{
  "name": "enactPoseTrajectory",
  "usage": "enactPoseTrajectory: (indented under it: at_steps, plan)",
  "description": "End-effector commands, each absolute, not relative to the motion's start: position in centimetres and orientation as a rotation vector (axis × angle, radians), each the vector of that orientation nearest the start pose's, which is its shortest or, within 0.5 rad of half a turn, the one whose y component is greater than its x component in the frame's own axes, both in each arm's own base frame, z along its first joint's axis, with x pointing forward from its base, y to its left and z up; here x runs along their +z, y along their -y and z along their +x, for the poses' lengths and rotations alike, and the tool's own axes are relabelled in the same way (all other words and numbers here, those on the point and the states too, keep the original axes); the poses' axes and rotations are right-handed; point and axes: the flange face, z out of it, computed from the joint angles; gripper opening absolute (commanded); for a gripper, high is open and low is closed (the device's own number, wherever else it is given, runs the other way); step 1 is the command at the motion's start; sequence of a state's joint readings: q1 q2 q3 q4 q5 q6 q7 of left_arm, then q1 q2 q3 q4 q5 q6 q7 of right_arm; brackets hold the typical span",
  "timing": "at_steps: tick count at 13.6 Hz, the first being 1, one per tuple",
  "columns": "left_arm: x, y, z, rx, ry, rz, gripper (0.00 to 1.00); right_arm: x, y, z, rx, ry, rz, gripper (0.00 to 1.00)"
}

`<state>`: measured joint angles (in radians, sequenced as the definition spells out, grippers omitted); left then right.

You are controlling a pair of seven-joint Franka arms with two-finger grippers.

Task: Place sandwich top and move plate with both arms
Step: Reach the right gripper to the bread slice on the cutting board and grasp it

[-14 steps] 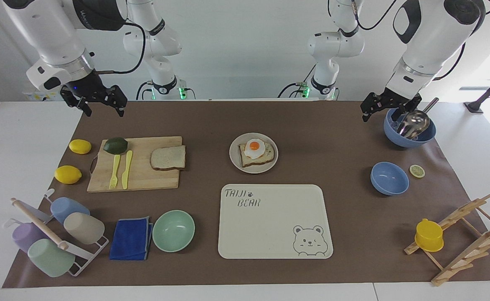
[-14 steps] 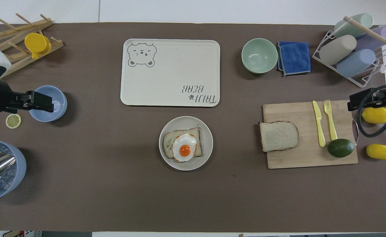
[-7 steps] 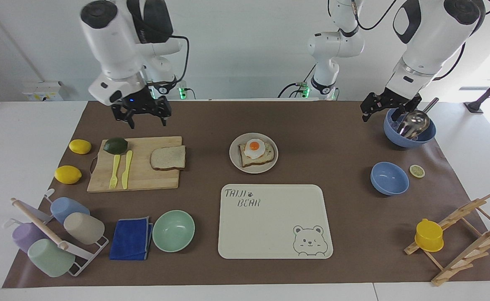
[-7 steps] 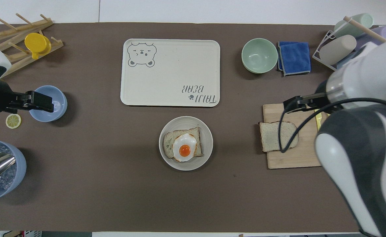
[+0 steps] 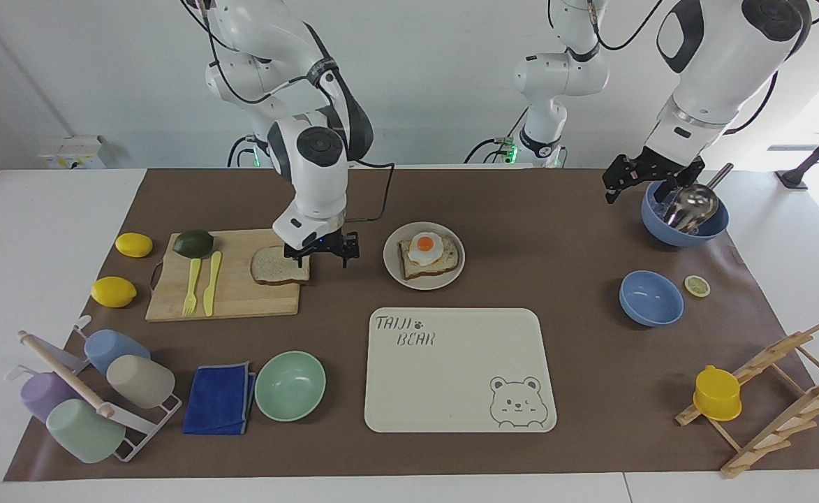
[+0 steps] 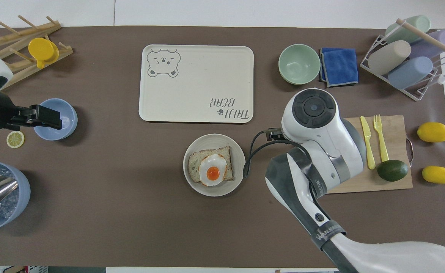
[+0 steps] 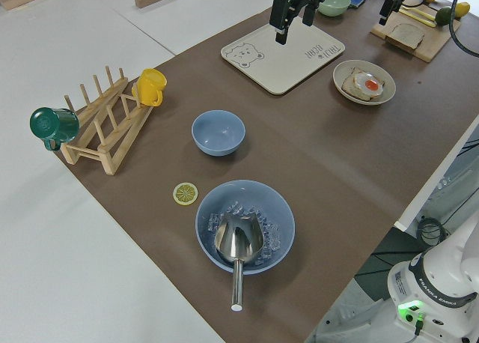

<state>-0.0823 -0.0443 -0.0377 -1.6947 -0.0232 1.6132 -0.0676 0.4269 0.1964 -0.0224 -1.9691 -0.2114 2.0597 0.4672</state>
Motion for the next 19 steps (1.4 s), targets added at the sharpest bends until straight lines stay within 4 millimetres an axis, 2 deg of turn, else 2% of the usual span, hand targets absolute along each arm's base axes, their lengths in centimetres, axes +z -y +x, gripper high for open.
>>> enactPoseTrajectory:
  at_steps: [1,3,7,9,11,13,14,15,17,18,19]
  plan:
    - [59.6,6.4,53.1,0.061,-0.081,-3.143,1.0,32.7,-24.2,52.7,0.01,0.029,-3.476,1.0]
    - [59.6,6.4,53.1,0.061,-0.081,-3.143,1.0,30.6,-23.4,52.3,0.06,0.072,-3.549,1.0]
    - [59.6,6.4,53.1,0.061,-0.081,-3.143,1.0,29.0,-21.7,50.7,0.121,0.122,-3.604,0.99]
    - [59.6,6.4,53.1,0.061,-0.081,-3.143,1.0,28.7,-20.6,50.7,0.163,0.119,-3.613,0.97]
    - [59.6,6.4,53.1,0.061,-0.081,-3.143,1.0,28.7,-20.4,50.2,0.198,0.122,-3.625,0.88]
    - [59.6,6.4,53.1,0.061,-0.081,-3.143,1.0,28.7,-20.4,49.9,0.227,0.128,-3.635,0.68]
    - [59.6,6.4,53.1,0.061,-0.081,-3.143,1.0,28.7,-20.6,49.8,0.226,0.132,-3.637,0.55]
    - [59.6,6.5,53.1,0.061,-0.086,-3.143,1.0,28.9,-20.8,49.7,0.227,0.133,-3.64,0.4]
    - [59.6,6.5,53.1,0.061,-0.086,-3.143,1.0,29.2,-22.7,48.8,0.223,0.194,-3.649,0.09]
    - [59.6,6.5,53.1,0.061,-0.086,-3.143,1.0,29.2,-23.0,48.5,0.243,0.205,-3.659,0.0]
    - [59.6,6.6,53.1,0.056,-0.083,-3.143,1.0,29.3,-23.3,48.4,0.244,0.214,-3.661,0.0]
